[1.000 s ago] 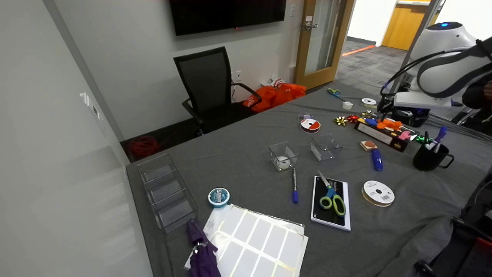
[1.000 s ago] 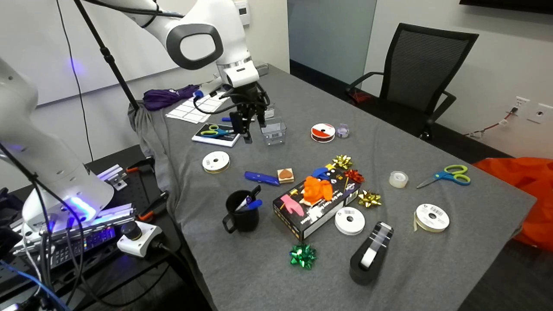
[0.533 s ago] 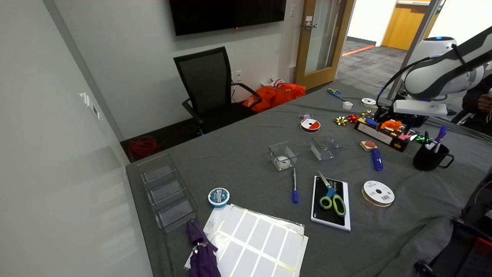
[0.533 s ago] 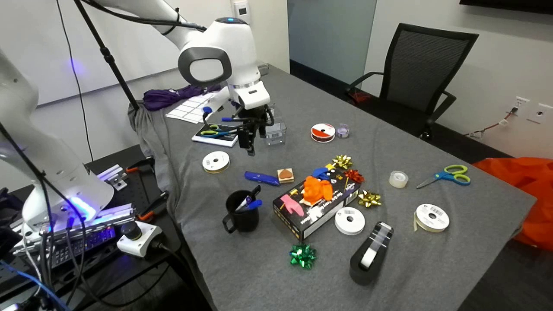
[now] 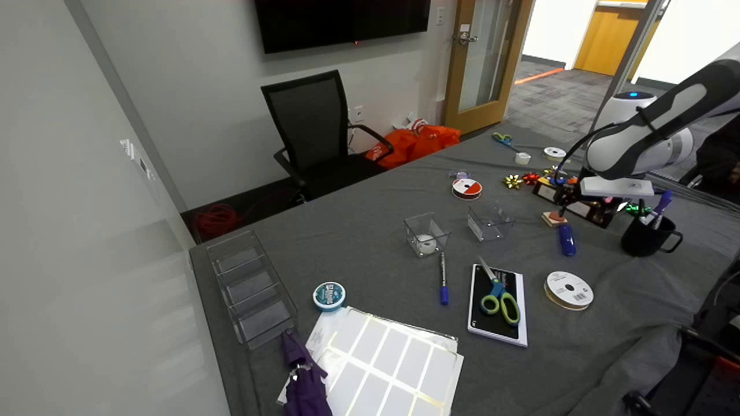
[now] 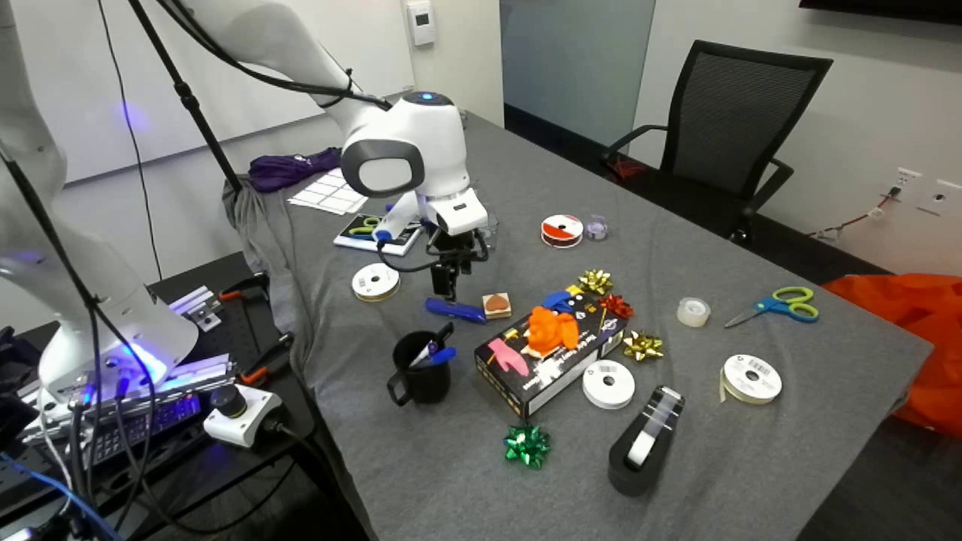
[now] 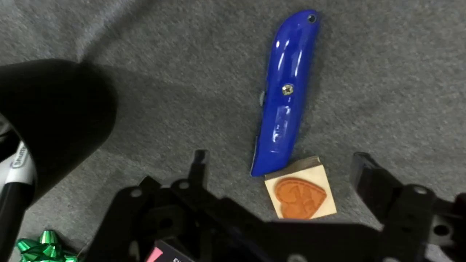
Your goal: Pick up the blue utility knife and place it in the clear bowl then place the clear bowl on top of the orange tape
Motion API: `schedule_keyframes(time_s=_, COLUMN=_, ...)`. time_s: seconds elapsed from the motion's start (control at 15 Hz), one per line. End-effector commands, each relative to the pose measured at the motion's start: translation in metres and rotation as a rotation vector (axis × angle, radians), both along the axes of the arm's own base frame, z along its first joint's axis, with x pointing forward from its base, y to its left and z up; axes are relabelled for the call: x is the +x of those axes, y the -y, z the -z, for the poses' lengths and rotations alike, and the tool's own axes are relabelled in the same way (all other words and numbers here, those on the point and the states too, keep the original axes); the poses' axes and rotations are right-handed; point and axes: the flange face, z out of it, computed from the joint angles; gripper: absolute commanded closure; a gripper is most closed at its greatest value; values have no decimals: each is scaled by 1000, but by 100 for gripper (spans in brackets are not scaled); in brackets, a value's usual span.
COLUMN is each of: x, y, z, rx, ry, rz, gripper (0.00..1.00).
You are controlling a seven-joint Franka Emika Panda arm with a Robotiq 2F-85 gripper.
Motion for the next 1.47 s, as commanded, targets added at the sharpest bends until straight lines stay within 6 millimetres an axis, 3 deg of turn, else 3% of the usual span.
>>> schedule_keyframes(time_s=0.0, x=-4, y=12, z=29, rx=-19, ry=13, rz=-68, gripper=0)
schedule_keyframes(time_s=0.33, x=-12, y=17, z=56, rx=-35, ry=14, rz=-112, gripper=0)
schedule_keyframes(time_s=0.73, x=-17, y=4, z=73, rx=16, ry=10, rz=-65, gripper=0)
schedule_keyframes(time_s=0.8, x=-16, y=2, z=74, rx=22, ry=12, rz=-65, gripper=25)
schedule_keyframes(time_s=0.93, x=-16, y=0, z=75, rx=29, ry=14, rz=-56, gripper=33)
schedule_keyframes(time_s=1.4, x=-13, y=-2, z=68, rx=35, ry=41, rz=-39, gripper=83)
